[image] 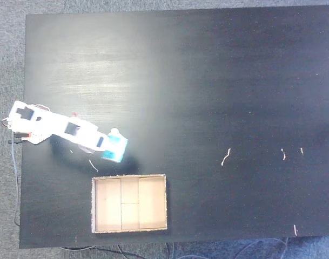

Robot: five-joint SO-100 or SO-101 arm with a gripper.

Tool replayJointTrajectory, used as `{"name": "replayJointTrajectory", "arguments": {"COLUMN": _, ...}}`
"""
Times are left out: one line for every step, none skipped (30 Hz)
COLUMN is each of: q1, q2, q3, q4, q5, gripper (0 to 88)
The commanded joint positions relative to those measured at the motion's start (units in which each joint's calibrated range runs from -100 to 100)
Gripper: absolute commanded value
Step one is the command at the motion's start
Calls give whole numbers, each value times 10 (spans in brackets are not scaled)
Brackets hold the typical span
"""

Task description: Pick the green block and drop it in the box on the right.

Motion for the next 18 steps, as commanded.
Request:
{"name": "replayJointTrajectory", "arguments": {"q1": 91, "q2": -75, "q3": -34, "q4": 5, "q5": 25, "gripper": 100}}
{"name": "replayJointTrajectory", "arguments": {"q1": 128, "q2": -58, "q3": -37, "q4": -19, "q5": 32, "gripper": 103}}
{"name": "replayJointTrajectory", "arguments": {"q1": 166, "q2": -32, "q3": -40, "q4": -48, "q5": 40, "gripper": 103}}
{"name": "replayJointTrajectory", "arguments": {"q1": 198, "q2": 0, "q3": -49, "q4": -71, "q5": 46, "gripper": 107}}
{"name": "replayJointTrajectory", "arguments": {"q1": 225, "q2": 41, "q3": -71, "q4": -81, "q5": 52, "gripper": 114}}
{"name": "replayJointTrajectory", "arguments": {"q1": 244, "q2": 85, "q3": -102, "q4": -80, "q5": 58, "gripper": 114}}
{"name": "replayJointTrajectory", "arguments": {"q1": 258, "q2": 139, "q3": -143, "q4": -80, "q5": 61, "gripper": 107}}
{"name": "replayJointTrajectory", "arguments": {"q1": 266, "q2": 192, "q3": -185, "q4": -80, "q5": 62, "gripper": 107}}
{"name": "replayJointTrajectory", "arguments": {"q1": 266, "q2": 250, "q3": -228, "q4": -80, "q5": 65, "gripper": 107}}
{"name": "replayJointTrajectory", "arguments": {"q1": 262, "q2": 301, "q3": -265, "q4": -83, "q5": 66, "gripper": 110}}
{"name": "replayJointTrajectory", "arguments": {"q1": 255, "q2": 340, "q3": -283, "q4": -100, "q5": 67, "gripper": 115}}
{"name": "replayJointTrajectory", "arguments": {"q1": 244, "q2": 366, "q3": -286, "q4": -126, "q5": 68, "gripper": 122}}
{"name": "replayJointTrajectory", "arguments": {"q1": 234, "q2": 381, "q3": -287, "q4": -142, "q5": 69, "gripper": 128}}
{"name": "replayJointTrajectory", "arguments": {"q1": 225, "q2": 391, "q3": -289, "q4": -152, "q5": 70, "gripper": 131}}
{"name": "replayJointTrajectory", "arguments": {"q1": 215, "q2": 400, "q3": -291, "q4": -162, "q5": 71, "gripper": 127}}
{"name": "replayJointTrajectory", "arguments": {"q1": 206, "q2": 413, "q3": -297, "q4": -175, "q5": 71, "gripper": 128}}
{"name": "replayJointTrajectory", "arguments": {"q1": 198, "q2": 428, "q3": -309, "q4": -184, "q5": 72, "gripper": 132}}
{"name": "replayJointTrajectory", "arguments": {"q1": 192, "q2": 443, "q3": -323, "q4": -187, "q5": 74, "gripper": 137}}
